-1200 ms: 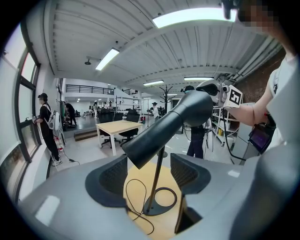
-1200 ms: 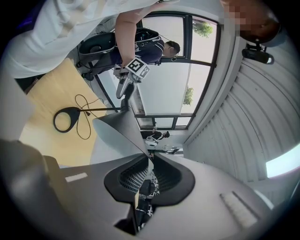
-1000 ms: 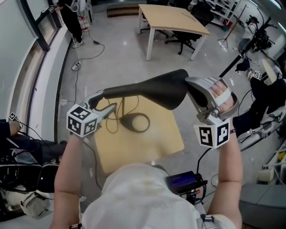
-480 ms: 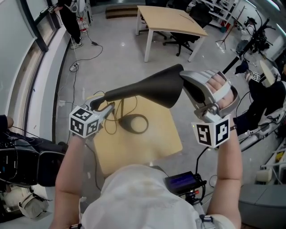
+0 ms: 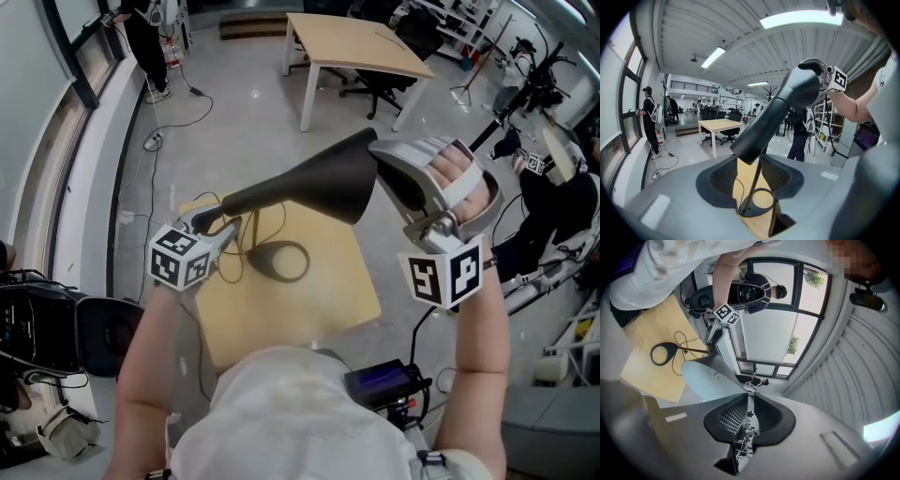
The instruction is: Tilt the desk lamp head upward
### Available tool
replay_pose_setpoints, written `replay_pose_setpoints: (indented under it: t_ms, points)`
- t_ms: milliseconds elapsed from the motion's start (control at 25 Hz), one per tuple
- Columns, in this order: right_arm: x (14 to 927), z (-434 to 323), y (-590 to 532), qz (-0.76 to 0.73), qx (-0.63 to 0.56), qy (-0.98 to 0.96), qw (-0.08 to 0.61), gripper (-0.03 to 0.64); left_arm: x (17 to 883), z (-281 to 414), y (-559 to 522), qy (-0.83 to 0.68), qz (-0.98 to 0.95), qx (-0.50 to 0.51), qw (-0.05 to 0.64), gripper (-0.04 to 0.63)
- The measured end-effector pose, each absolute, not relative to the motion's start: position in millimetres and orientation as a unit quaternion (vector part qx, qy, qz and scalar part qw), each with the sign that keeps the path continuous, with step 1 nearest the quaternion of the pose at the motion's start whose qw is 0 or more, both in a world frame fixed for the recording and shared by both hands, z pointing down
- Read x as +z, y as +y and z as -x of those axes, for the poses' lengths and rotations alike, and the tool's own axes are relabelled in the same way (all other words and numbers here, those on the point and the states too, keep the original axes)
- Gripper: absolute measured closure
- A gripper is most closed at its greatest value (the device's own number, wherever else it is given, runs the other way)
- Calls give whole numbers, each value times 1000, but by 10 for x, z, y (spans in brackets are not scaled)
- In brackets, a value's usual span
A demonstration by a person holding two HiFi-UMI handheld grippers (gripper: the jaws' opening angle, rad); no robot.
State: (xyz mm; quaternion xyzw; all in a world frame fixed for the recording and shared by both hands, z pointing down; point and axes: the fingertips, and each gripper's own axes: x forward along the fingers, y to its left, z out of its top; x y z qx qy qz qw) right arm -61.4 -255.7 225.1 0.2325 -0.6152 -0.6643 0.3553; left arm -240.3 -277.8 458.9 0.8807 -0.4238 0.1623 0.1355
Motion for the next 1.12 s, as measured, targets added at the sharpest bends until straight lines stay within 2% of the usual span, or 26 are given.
replay_pose_setpoints:
  t_ms: [1120]
  points:
    - [1985,997,-2656,-200,-692,-591,363,561,4555,2447,-2872,-416,-883,169,135,428]
